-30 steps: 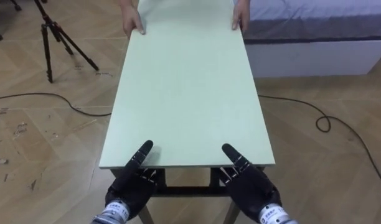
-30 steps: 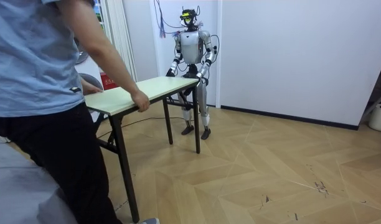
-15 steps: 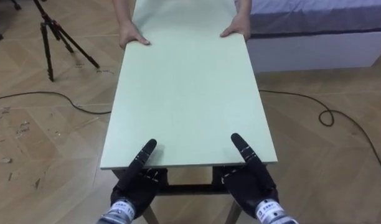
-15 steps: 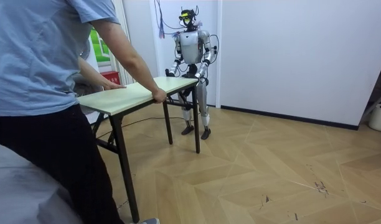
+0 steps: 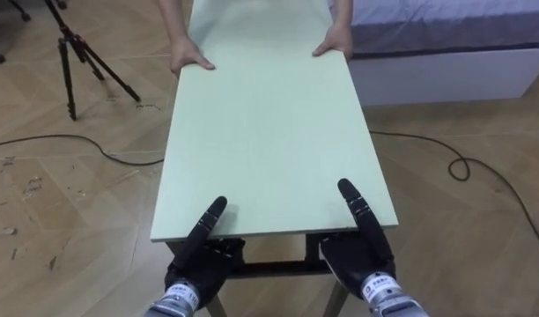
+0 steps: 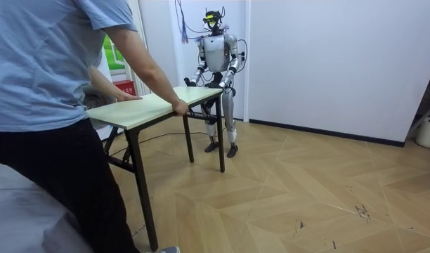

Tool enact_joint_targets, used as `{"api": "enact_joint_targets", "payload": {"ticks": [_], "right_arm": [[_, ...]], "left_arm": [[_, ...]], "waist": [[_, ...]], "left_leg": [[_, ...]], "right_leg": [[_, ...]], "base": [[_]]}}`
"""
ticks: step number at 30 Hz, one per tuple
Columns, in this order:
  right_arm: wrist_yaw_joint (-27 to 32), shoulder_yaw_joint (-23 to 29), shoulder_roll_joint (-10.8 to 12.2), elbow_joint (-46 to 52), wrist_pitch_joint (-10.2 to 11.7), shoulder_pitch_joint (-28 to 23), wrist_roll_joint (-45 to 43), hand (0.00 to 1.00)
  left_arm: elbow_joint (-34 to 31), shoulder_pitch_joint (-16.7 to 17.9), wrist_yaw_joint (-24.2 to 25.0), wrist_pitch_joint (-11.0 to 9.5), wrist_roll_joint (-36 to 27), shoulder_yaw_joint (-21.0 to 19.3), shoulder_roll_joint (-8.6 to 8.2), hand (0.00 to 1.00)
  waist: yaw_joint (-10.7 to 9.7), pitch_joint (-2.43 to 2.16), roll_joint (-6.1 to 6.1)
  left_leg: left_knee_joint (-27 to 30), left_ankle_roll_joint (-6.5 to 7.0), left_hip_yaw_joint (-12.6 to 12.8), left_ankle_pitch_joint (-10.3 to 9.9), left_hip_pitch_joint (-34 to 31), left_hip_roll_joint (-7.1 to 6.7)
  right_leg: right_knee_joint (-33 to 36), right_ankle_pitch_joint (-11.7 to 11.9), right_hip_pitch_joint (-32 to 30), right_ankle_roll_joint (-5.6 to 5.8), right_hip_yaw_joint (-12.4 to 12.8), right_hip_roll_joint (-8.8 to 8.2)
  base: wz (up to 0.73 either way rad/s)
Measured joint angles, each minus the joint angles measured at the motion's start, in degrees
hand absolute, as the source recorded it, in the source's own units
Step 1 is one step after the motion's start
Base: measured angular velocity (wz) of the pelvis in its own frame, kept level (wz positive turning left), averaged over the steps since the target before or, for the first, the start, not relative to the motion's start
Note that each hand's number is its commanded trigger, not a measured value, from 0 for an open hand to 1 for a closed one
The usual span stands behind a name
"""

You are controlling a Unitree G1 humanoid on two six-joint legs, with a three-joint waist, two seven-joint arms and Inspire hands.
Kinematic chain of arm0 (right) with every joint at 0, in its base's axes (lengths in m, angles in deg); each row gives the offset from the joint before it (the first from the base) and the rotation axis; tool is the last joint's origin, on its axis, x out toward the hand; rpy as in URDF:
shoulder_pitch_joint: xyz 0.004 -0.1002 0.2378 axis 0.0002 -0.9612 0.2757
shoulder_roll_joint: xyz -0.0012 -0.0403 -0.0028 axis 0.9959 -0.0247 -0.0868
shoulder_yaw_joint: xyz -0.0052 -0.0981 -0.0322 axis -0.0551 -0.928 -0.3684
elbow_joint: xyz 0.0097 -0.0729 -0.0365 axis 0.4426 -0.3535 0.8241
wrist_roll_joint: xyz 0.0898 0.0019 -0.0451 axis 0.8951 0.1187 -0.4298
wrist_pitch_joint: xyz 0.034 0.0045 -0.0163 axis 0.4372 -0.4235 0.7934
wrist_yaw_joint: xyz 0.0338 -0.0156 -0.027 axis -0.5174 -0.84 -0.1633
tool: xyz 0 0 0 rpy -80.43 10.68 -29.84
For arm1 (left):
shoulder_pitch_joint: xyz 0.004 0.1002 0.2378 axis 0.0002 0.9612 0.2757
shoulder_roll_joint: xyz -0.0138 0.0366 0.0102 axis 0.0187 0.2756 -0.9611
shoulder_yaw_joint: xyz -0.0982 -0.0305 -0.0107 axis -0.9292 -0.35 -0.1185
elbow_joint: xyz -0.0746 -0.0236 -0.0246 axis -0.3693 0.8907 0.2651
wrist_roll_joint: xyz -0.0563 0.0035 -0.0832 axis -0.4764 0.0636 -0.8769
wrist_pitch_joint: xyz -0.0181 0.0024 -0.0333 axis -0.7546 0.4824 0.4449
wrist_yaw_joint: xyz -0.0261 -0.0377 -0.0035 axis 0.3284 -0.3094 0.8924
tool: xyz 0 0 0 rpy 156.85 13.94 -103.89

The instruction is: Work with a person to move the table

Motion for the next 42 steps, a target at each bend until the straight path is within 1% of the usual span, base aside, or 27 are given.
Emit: {"api": "enact_joint_targets", "payload": {"ticks": [6, 8, 11, 12, 13, 14, 16, 18, 22, 29, 32, 35, 38, 42], "right_arm": [[-0.09, 0.04, 0.24, -0.22, 0.2, 0.05, -0.11, 1.0], [-0.2, 0.02, 0.27, -0.21, 0.56, 0.06, -0.14, 1.0], [0.79, -0.03, 0.78, -0.97, 1.58, 0.15, -0.21, 1.0], [1.19, -0.02, 0.82, -1.49, 2.05, 0.15, -0.22, 1.0], [1.46, 0.0, 0.8, -1.48, 2.31, 0.16, -0.21, 1.0], [1.73, 0.0, 0.8, -1.47, 2.58, 0.19, -0.23, 1.0], [2.08, -0.22, 1.5, -1.47, 4.01, 0.16, -1.17, 1.0], [2.23, -0.22, 1.81, -1.47, 4.42, 0.15, -1.8, 1.0], [2.77, -0.25, 2.18, -1.48, 4.46, 0.15, -2.41, 1.0], [3.03, -0.24, 2.07, -1.48, 4.47, 0.15, -2.48, 1.0], [3.03, -0.1, 1.81, -1.48, 4.31, 0.12, -2.89, 1.0], [3.03, 0.08, 1.72, -1.47, 4.32, 0.07, -4.56, 1.0], [3.03, 0.04, 1.63, -1.23, 3.79, 0.04, -6.34, 1.0], [3.01, 0.08, 1.59, 0.83, 4.28, -0.66, -6.9, 1.0]], "left_arm": [[-0.69, -0.01, -0.92, -1.05, -0.99, -0.01, -0.43, 1.0], [-1.06, -0.07, -0.91, -1.05, -0.95, 0.01, -0.45, 1.0], [-1.68, -0.95, -0.9, -0.97, -0.95, 0.23, -0.87, 1.0], [-2.16, -1.39, -0.87, -0.97, -0.94, 0.23, -1.31, 1.0], [-2.57, -1.58, -0.85, -0.96, -0.91, 0.24, -1.55, 1.0], [-2.59, -1.55, -0.82, -0.94, -0.83, 0.37, -1.55, 1.0], [-2.64, -1.49, -0.8, -0.7, -0.41, 0.54, -1.65, 1.0], [-2.56, -1.44, -0.8, -0.6, -0.21, 0.53, -1.59, 1.0], [-2.14, -1.44, -0.83, -1.02, 0.92, 0.54, -1.44, 1.0], [-2.02, -1.33, -0.88, -1.01, 0.93, 0.55, -1.48, 1.0], [-2.31, -0.77, -0.86, -0.98, 1.14, 0.55, -1.53, 1.0], [-2.55, -0.23, -0.82, -1.14, 2.19, 0.52, -1.95, 1.0], [-4.75, 1.84, -0.81, -1.5, 2.5, 0.49, -1.97, 1.0], [-8.04, 3.58, -0.57, -1.63, 4.64, 0.5, -2.11, 1.0]], "waist": [[0.02, 0.07, -0.1], [0.1, 0.1, -0.14], [0.55, 0.17, -0.25], [1.28, 0.17, -0.24], [1.51, 0.15, -0.26], [1.54, 0.15, -0.27], [1.61, 0.18, -0.31], [1.61, 0.2, -0.44], [1.56, 0.2, -0.43], [1.5, 0.18, -0.37], [1.19, 0.1, -0.22], [1.1, -0.13, 0.11], [0.13, -0.27, 0.32], [-0.2, -0.29, 0.25]], "left_leg": [[0.01, 0.0, -0.12, 0.0, -0.16, 0.0], [-0.02, -0.01, -0.06, 0.0, -0.17, 0.0], [-0.04, -0.01, -0.02, 0.0, -0.21, -0.01], [0.03, -0.02, 0.01, 0.01, -0.19, -0.04], [-0.01, -0.02, -0.02, 0.02, -0.08, -0.04], [0.0, -0.02, -0.05, 0.02, -0.02, -0.04], [0.07, 0.0, -0.07, 0.03, 0.01, -0.04], [0.1, 0.01, -0.07, 0.04, 0.05, -0.06], [0.1, 0.04, -0.06, 0.06, 0.27, -0.09], [0.0, 0.04, -0.1, 0.05, 0.36, -0.08], [-0.08, 0.04, -0.14, 0.05, 0.36, -0.09], [-0.1, 0.04, -0.1, 0.05, 0.14, -0.1], [-0.07, 0.04, -0.08, 0.05, 0.05, -0.1], [-0.06, 0.05, 0.04, 0.07, 0.07, -0.1]], "right_leg": [[-0.01, 0.0, -0.05, 0.0, -0.1, 0.0], [-0.01, 0.0, -0.05, 0.0, -0.02, 0.01], [-0.04, -0.02, -0.06, -0.01, 0.0, 0.01], [-0.09, -0.04, -0.1, -0.03, 0.05, 0.01], [-0.12, -0.08, -0.13, -0.04, 0.04, 0.01], [-0.13, -0.11, -0.13, -0.05, 0.04, 0.01], [-0.12, -0.12, -0.14, -0.05, 0.04, 0.01], [-0.08, -0.11, -0.12, -0.04, 0.05, -0.02], [0.0, -0.11, -0.02, -0.05, 0.09, -0.06], [0.13, -0.11, 0.01, -0.05, 0.09, -0.06], [0.12, -0.1, 0.08, -0.05, 0.12, -0.05], [0.1, -0.1, 0.09, -0.05, 0.11, -0.05], [0.07, -0.1, 0.02, -0.05, 0.09, -0.03], [0.1, -0.1, -0.03, -0.05, 0.19, -0.04]], "base": [[0.0], [0.0], [0.0], [0.0], [0.0], [0.0], [0.0], [0.0], [0.0], [0.0], [0.0], [0.0], [0.0], [0.0]]}}
